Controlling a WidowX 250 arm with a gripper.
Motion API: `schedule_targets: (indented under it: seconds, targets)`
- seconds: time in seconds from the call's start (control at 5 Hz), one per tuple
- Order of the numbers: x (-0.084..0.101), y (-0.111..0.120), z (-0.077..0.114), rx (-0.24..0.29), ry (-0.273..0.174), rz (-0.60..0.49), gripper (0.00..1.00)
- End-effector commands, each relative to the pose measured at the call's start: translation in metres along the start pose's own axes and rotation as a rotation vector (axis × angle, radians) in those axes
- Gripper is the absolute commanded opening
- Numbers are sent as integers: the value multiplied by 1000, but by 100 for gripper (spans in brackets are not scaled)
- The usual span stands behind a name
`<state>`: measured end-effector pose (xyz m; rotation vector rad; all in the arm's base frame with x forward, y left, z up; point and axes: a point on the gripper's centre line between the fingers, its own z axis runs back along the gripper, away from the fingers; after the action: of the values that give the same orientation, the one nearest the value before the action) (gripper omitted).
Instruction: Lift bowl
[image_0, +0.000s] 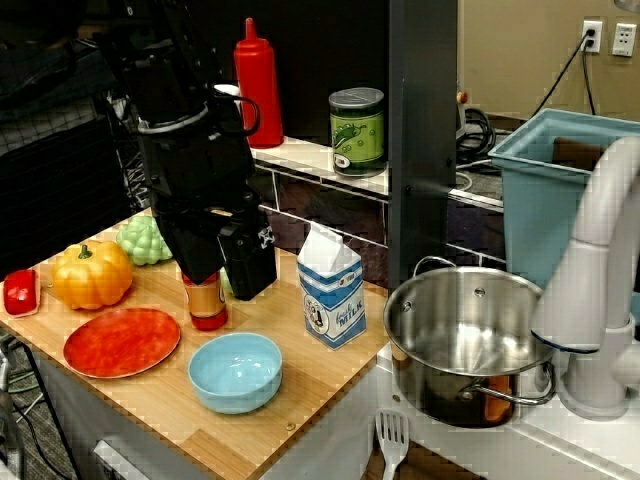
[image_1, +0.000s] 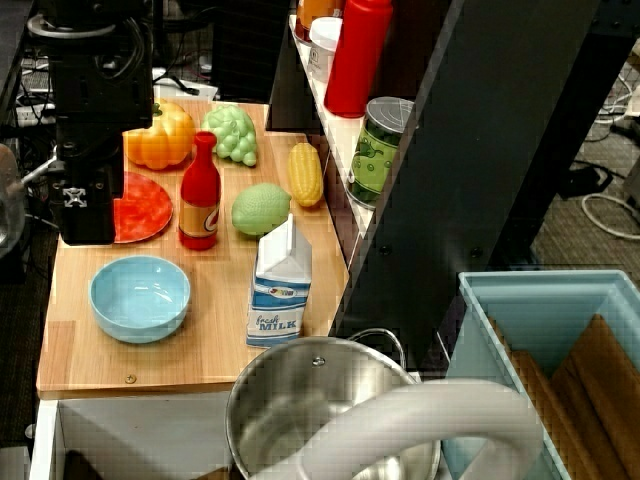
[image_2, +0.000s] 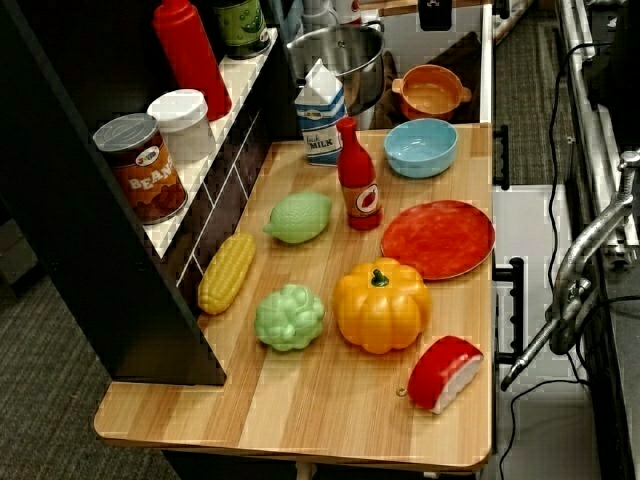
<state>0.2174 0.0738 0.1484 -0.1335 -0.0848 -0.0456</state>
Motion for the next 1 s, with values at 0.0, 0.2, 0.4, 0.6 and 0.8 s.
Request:
schedule_targets:
  seconds: [0.0,0.2,0.4,0.6,0.8]
  targets:
    - [0,0,0,0,0,0,100]
    - [3,-1,-25,83,-30,-47,100]
    - [15,2,-43,130,-35,-54,100]
    - [27,8,-57,179,-56,-68,100]
    - [34,16,-67,218,-59,-103,100]
